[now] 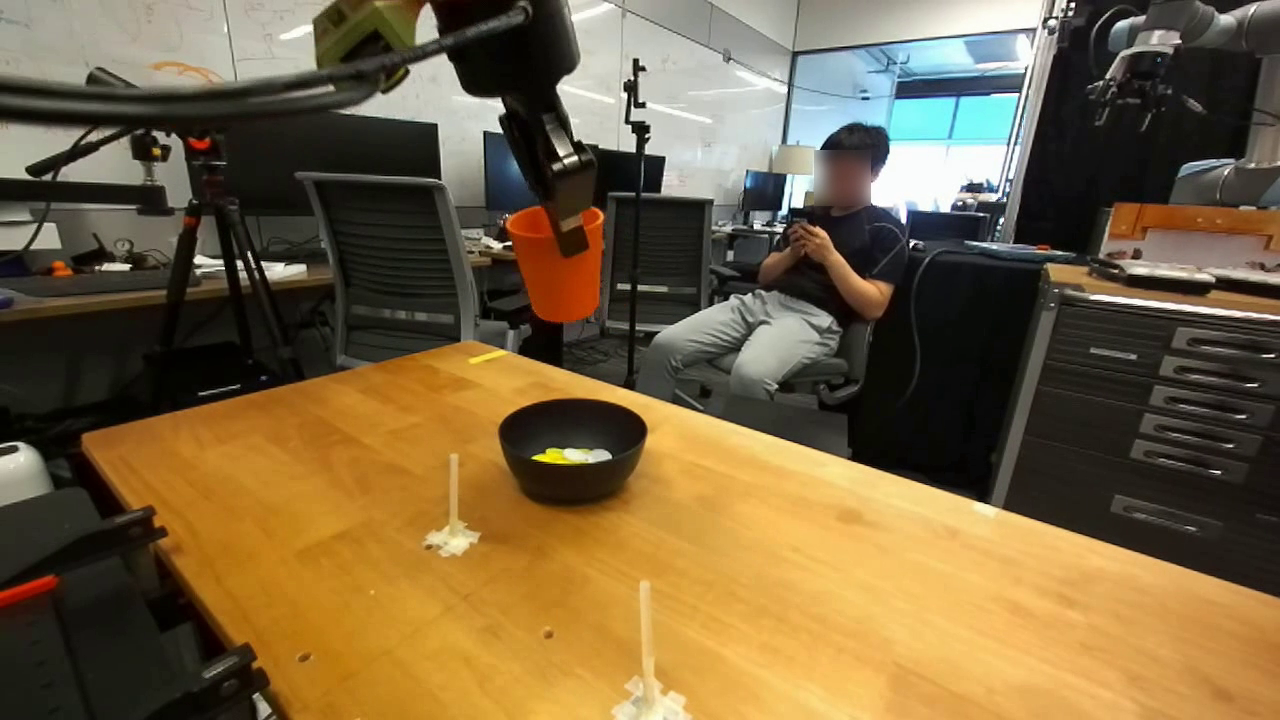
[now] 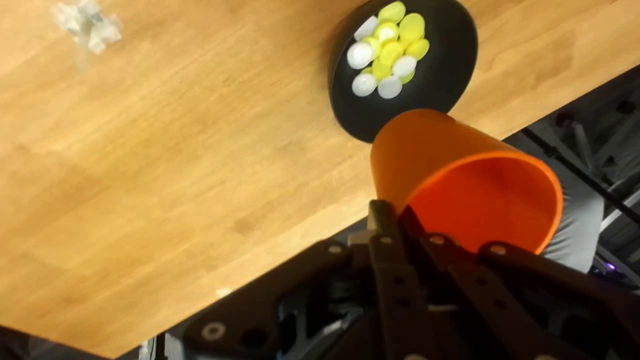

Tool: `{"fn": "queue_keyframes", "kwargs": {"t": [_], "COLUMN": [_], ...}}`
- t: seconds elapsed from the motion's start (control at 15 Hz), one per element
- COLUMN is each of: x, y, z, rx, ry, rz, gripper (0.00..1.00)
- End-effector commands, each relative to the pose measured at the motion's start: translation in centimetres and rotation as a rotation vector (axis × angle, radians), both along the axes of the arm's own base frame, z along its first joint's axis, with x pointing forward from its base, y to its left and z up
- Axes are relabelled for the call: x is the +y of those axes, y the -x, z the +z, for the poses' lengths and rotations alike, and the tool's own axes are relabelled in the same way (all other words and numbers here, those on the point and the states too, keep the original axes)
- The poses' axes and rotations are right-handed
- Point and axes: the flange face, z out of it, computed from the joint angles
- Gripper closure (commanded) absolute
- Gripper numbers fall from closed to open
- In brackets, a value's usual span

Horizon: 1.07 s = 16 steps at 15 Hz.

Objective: Pick the cup and pour its contents into the bowl

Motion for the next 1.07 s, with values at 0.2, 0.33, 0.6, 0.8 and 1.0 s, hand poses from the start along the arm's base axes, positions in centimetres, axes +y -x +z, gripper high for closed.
{"fn": "queue_keyframes", "kwargs": {"t": [0.2, 0.33, 0.6, 0.8, 1.0], "x": [-4.5, -5.9, -8.6, -10.3, -11.5], "y": [0.4, 1.1, 2.0, 2.2, 1.7], "z": [8.2, 10.3, 11.4, 10.9, 9.5], "rx": [0.171, 0.232, 0.334, 0.395, 0.433], "ry": [-0.265, -0.285, -0.246, -0.204, -0.166], "rz": [-0.078, -0.123, -0.227, -0.293, -0.331], "gripper": [0.99, 0.99, 0.99, 0.99, 0.99]}}
